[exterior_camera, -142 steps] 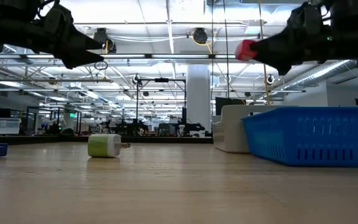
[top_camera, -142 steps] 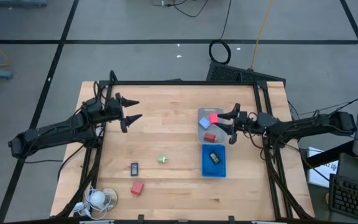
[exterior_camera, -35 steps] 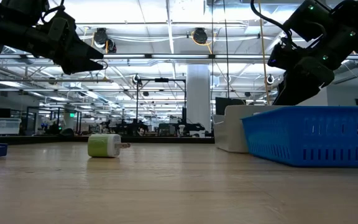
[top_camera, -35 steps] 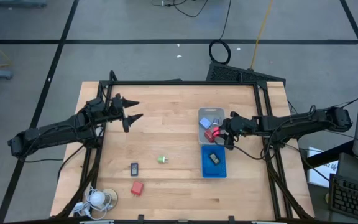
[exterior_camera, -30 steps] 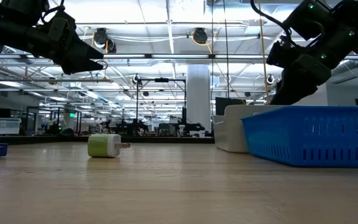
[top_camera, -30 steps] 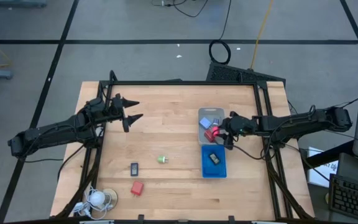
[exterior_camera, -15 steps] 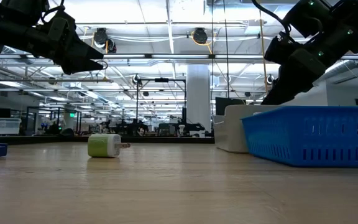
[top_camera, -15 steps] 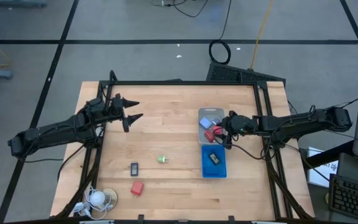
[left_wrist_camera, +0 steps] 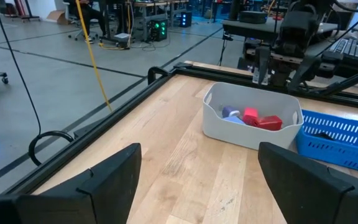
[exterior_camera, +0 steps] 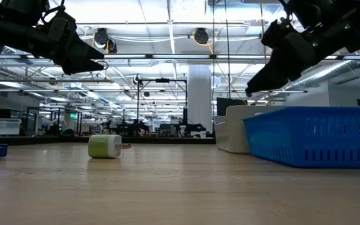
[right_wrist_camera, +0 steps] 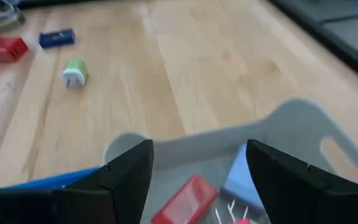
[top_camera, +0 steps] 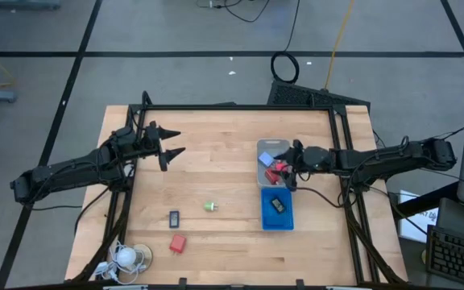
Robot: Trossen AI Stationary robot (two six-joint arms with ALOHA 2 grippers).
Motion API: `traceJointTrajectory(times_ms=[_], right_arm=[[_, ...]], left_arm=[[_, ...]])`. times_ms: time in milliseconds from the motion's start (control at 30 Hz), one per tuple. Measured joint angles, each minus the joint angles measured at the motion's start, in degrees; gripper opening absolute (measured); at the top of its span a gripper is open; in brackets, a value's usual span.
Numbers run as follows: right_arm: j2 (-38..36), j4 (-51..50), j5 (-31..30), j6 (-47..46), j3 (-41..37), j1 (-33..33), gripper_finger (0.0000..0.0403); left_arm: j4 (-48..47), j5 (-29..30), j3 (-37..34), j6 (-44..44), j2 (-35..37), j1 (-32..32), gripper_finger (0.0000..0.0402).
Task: Pick & Place Office items
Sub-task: Put the blue digital clock into the blue bin
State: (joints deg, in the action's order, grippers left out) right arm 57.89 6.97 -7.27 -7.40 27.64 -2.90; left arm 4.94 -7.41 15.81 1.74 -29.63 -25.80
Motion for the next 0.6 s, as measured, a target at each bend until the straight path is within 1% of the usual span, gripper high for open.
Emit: traceJointTrajectory(times_ms=[200,400,600], right_arm=[[0.0,8.24,0.02,3.75,0.02,0.0,0.0247],[0.0,16.05,0.12,4.04,-0.24,0.0,0.0247],[-0.01,25.67,4.64,5.22,-3.89,0.0,0.0247]], left_arm=[[0.01,0.0,0.0,0.0,0.0,0.0,0.0311],[-0.01,-0.01,0.0,0.02,0.02,0.02,0.0307],[0.01,0.01,0.0,0.0,0.01,0.0,0.0319]])
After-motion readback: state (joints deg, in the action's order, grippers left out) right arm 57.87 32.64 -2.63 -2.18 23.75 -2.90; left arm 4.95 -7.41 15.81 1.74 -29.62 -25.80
